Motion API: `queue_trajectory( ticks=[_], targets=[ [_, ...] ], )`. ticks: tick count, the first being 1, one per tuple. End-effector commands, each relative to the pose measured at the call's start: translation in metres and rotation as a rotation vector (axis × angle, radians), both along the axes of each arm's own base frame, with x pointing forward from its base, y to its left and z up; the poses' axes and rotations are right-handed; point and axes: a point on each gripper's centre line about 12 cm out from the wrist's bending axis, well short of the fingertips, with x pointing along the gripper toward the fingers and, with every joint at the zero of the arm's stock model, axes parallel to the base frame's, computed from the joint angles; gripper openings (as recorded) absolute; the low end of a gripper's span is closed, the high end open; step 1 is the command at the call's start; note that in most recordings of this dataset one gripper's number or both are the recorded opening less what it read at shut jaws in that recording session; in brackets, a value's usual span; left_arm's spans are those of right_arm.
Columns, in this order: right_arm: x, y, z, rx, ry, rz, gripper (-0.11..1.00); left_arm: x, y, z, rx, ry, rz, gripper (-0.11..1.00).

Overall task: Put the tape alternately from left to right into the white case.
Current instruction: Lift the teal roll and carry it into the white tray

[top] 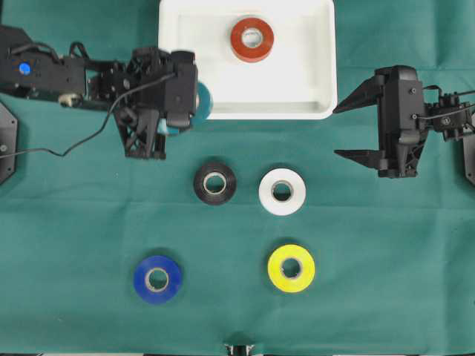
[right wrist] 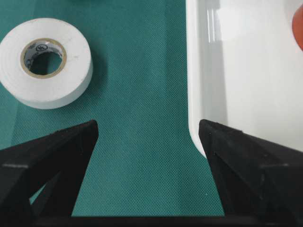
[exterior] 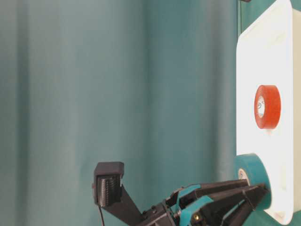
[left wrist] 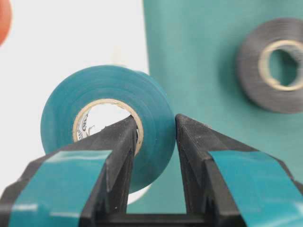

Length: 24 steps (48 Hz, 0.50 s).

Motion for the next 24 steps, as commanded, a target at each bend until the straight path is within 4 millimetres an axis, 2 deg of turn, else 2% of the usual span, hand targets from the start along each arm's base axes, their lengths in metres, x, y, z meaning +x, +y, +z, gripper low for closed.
queue_trajectory(
  ticks=[1,15,24],
  targets=[
    [0.004,0.000,0.007,0.002,-0.027,0.002,0.71,0.001,0.012,0.011,0.022,-0.033,0.014,0.25],
    [0.004,0.001,0.006,0.003,-0.027,0.002,0.71,-0.001,0.035,-0.003,0.062,0.006,0.022,0.25],
    [0.004,0.000,0.007,0.002,-0.027,0.002,0.71,-0.001,0.038,-0.009,0.068,0.020,0.017,0.25]
  ],
)
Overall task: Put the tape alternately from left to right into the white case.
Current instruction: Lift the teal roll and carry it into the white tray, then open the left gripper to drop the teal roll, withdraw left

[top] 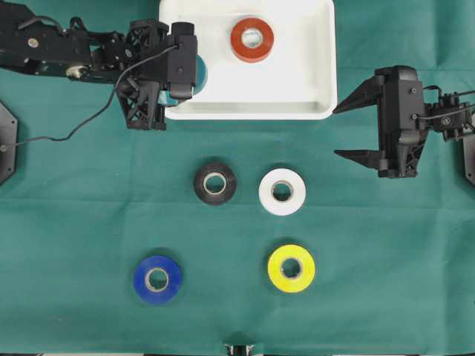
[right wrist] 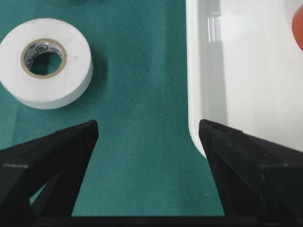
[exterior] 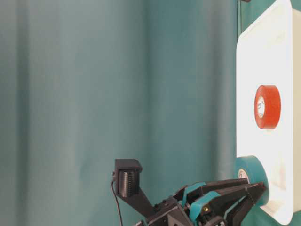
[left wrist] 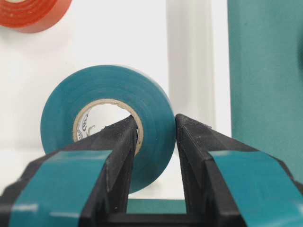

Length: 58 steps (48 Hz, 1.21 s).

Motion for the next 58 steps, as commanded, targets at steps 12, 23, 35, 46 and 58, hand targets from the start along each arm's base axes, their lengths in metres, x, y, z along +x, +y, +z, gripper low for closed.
queue_trajectory(
  ticks=[12,23,35,46,58],
  targets=[
    [0.003,0.001,0.006,0.003,-0.024,0.003,0.71,0.000,0.000,0.003,0.006,-0.013,-0.003,0.25],
    [0.003,0.001,0.005,0.003,-0.021,0.003,0.71,0.001,-0.001,0.002,0.014,-0.036,-0.010,0.25],
    [0.003,0.001,0.005,0.003,-0.024,0.004,0.71,-0.001,-0.003,-0.001,0.013,-0.052,-0.006,0.65],
    [0.003,0.001,0.006,0.003,-0.024,0.003,0.71,-0.002,-0.004,-0.003,0.010,-0.046,-0.005,0.93],
    [0.003,0.001,0.005,0.003,-0.023,0.003,0.71,-0.003,-0.003,-0.004,0.009,-0.044,-0.003,0.92]
  ],
)
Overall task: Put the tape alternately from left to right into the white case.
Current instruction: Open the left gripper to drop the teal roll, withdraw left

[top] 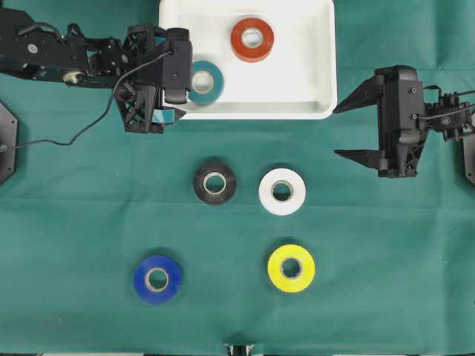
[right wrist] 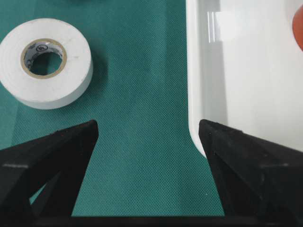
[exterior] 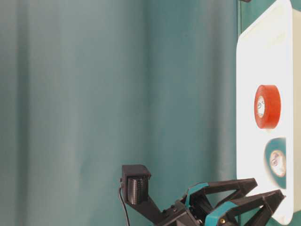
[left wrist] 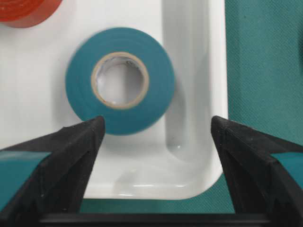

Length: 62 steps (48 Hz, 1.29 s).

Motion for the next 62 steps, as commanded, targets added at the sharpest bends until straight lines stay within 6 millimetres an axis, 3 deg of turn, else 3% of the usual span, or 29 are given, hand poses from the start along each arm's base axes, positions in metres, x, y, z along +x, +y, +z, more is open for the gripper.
queue_trajectory(
  ticks=[1,12,28,44,62],
  targets=[
    [0.003,0.001,0.006,0.003,-0.024,0.003,0.71,0.003,0.000,0.008,0.005,-0.029,0.001,0.92],
    [0.003,0.001,0.006,0.003,-0.024,0.003,0.71,0.002,-0.009,0.015,0.004,-0.042,-0.021,0.92],
    [0.004,0.001,0.007,0.003,-0.029,0.004,0.71,-0.003,-0.050,0.026,-0.022,-0.076,-0.104,0.92],
    [0.004,0.001,0.007,0.002,-0.027,0.003,0.71,-0.007,-0.087,0.024,-0.138,-0.081,-0.076,0.92],
    [0.003,0.001,0.006,0.003,-0.024,0.003,0.71,-0.009,-0.114,0.028,-0.203,-0.104,-0.083,0.92]
  ],
)
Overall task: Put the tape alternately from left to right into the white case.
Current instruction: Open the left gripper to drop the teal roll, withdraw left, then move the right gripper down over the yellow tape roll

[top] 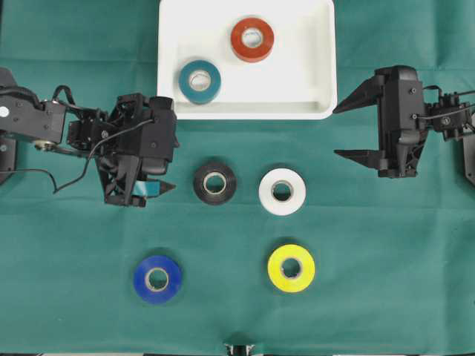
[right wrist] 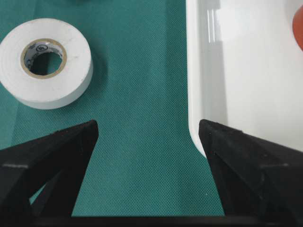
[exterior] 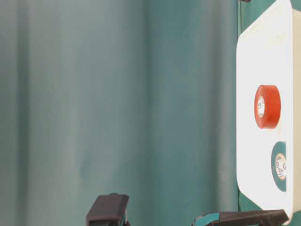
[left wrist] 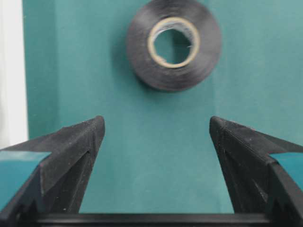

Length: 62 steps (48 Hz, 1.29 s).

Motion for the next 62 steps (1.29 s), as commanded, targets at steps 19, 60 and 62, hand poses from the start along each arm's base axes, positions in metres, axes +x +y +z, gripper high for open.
queue_trajectory(
  ticks=[19,60,62],
  targets=[
    [0.003,0.001,0.006,0.003,-0.026,0.002,0.71,0.003,-0.007,0.012,-0.015,-0.065,-0.012,0.92],
    [0.003,0.026,0.006,0.064,-0.024,0.056,0.71,0.003,-0.007,0.011,-0.013,-0.068,-0.014,0.92],
    [0.003,0.030,0.006,0.065,-0.023,0.070,0.71,0.003,-0.007,0.011,-0.013,-0.068,-0.014,0.92]
  ],
)
